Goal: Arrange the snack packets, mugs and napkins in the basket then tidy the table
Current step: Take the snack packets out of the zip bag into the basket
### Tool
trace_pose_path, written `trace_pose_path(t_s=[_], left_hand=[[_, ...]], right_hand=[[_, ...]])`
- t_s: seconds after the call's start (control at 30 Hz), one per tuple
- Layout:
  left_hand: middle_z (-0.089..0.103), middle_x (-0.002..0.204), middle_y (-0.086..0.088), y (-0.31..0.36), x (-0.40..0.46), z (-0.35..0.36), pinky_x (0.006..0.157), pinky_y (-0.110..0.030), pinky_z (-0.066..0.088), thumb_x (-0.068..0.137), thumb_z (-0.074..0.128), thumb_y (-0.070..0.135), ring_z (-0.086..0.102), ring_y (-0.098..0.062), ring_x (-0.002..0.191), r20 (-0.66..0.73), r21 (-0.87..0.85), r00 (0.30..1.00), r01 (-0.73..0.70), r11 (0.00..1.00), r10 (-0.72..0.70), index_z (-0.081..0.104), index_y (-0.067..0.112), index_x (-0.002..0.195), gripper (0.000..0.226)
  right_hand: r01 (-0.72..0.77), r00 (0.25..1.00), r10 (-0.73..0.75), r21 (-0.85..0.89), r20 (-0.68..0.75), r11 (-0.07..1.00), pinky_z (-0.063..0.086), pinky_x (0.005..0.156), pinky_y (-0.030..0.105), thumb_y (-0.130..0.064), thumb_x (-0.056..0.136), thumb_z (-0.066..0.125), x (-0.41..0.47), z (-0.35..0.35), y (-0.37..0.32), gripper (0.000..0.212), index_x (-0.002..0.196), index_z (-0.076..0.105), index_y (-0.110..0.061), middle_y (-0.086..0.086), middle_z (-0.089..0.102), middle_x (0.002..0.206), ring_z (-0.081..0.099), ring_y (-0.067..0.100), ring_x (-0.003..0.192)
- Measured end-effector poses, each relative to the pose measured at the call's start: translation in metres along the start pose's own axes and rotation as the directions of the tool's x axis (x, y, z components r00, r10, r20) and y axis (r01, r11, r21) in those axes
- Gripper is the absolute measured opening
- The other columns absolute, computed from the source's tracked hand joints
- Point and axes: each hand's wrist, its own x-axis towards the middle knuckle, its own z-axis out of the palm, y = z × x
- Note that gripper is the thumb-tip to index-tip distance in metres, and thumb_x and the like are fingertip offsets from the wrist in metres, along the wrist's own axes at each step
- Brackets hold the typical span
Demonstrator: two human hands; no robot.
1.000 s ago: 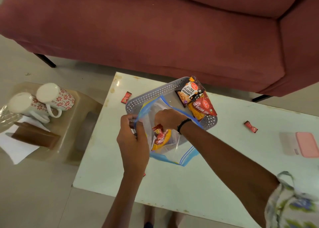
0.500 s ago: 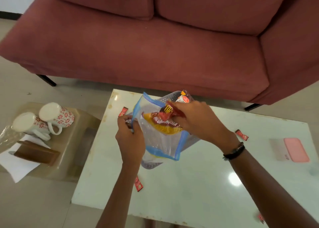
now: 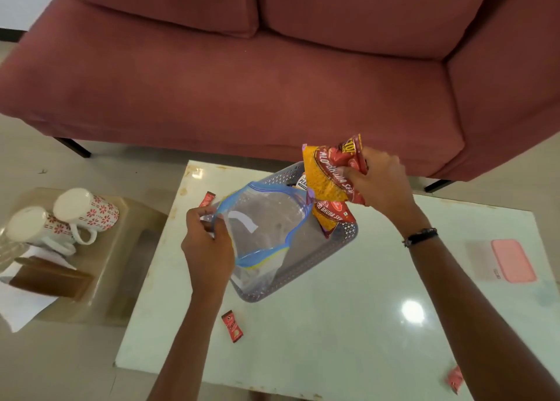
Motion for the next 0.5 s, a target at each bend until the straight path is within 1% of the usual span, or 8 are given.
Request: trace_pose_path(t_s=[0.07,0.17,0.2,0.27,0.3,0.43,0.47,0.5], left_hand=[[0.056,0.091,-0.003,-0.003,0.001,-0.003,0.058,-0.014,0.042,0.094,0.049,0.018,0.056,-0.019,0.079,-0.006,-0.002,1.0,0.015,1.0,-0.015,0.051,0.008,0.113,0.022],[0.057,0.093,-0.003,-0.007,0.005,-0.007,0.056,-0.018,0.043,0.093,0.05,0.019,0.057,-0.022,0.081,-0.027,-0.013,0.998,0.049,0.999,-0.049,0.052,0.01,0.112,0.021],[0.056,0.093,-0.003,-0.007,0.006,-0.008,0.056,-0.02,0.043,0.093,0.05,0.019,0.058,-0.022,0.082,-0.031,-0.015,0.998,0.054,0.998,-0.055,0.052,0.011,0.112,0.02],[0.056,0.096,-0.003,-0.007,0.007,-0.009,0.059,-0.021,0.045,0.093,0.05,0.021,0.058,-0.021,0.085,-0.025,-0.014,0.998,0.057,0.998,-0.057,0.051,0.01,0.114,0.023],[0.055,0.098,-0.003,-0.007,0.007,-0.009,0.06,-0.02,0.045,0.093,0.051,0.022,0.057,-0.02,0.086,-0.021,-0.011,0.998,0.055,0.998,-0.055,0.05,0.01,0.115,0.025],[0.054,0.098,-0.002,-0.01,0.008,-0.01,0.059,-0.02,0.042,0.093,0.052,0.022,0.056,-0.018,0.087,-0.029,-0.012,0.996,0.086,0.996,-0.087,0.049,0.01,0.116,0.027],[0.055,0.098,-0.002,-0.012,0.008,-0.011,0.06,-0.021,0.043,0.093,0.052,0.022,0.056,-0.019,0.087,-0.034,-0.017,0.995,0.096,0.995,-0.096,0.049,0.01,0.116,0.026],[0.055,0.097,-0.003,-0.014,0.009,-0.012,0.061,-0.024,0.045,0.093,0.052,0.022,0.057,-0.02,0.087,-0.038,-0.022,0.994,0.103,0.994,-0.104,0.05,0.012,0.115,0.025]], right_hand=[[-0.097,0.995,0.097,0.156,0.006,0.983,0.052,0.08,0.039,-0.035,0.083,0.066,0.003,0.01,0.012,0.023,0.095,0.068,-0.015,0.007,0.072,0.091,0.066,0.029,0.087],[-0.165,0.983,0.181,0.336,-0.017,0.927,0.054,0.082,0.045,-0.032,0.082,0.07,0.005,0.022,0.024,0.021,0.094,0.069,-0.015,0.007,0.073,0.092,0.068,0.025,0.086],[-0.192,0.977,0.211,0.403,-0.004,0.895,0.055,0.082,0.046,-0.031,0.082,0.071,0.006,0.026,0.028,0.02,0.094,0.069,-0.016,0.006,0.073,0.092,0.069,0.025,0.086],[-0.259,0.958,0.282,0.558,0.046,0.789,0.056,0.084,0.048,-0.027,0.08,0.073,0.01,0.035,0.035,0.018,0.094,0.069,-0.017,0.006,0.073,0.093,0.07,0.024,0.087],[-0.277,0.952,0.303,0.578,0.053,0.768,0.056,0.084,0.048,-0.028,0.079,0.073,0.012,0.04,0.038,0.018,0.093,0.069,-0.017,0.005,0.073,0.094,0.07,0.024,0.087],[-0.301,0.946,0.322,0.472,0.039,0.828,0.057,0.079,0.044,-0.033,0.078,0.073,0.02,0.061,0.05,0.022,0.088,0.069,-0.015,0.005,0.073,0.088,0.069,0.024,0.082],[-0.307,0.948,0.316,0.419,0.05,0.855,0.056,0.076,0.041,-0.033,0.079,0.072,0.022,0.07,0.053,0.022,0.086,0.069,-0.013,0.006,0.072,0.087,0.068,0.026,0.081],[-0.298,0.954,0.294,0.322,0.062,0.899,0.052,0.074,0.039,-0.034,0.079,0.071,0.023,0.08,0.054,0.023,0.085,0.069,-0.012,0.008,0.071,0.086,0.067,0.027,0.081]])
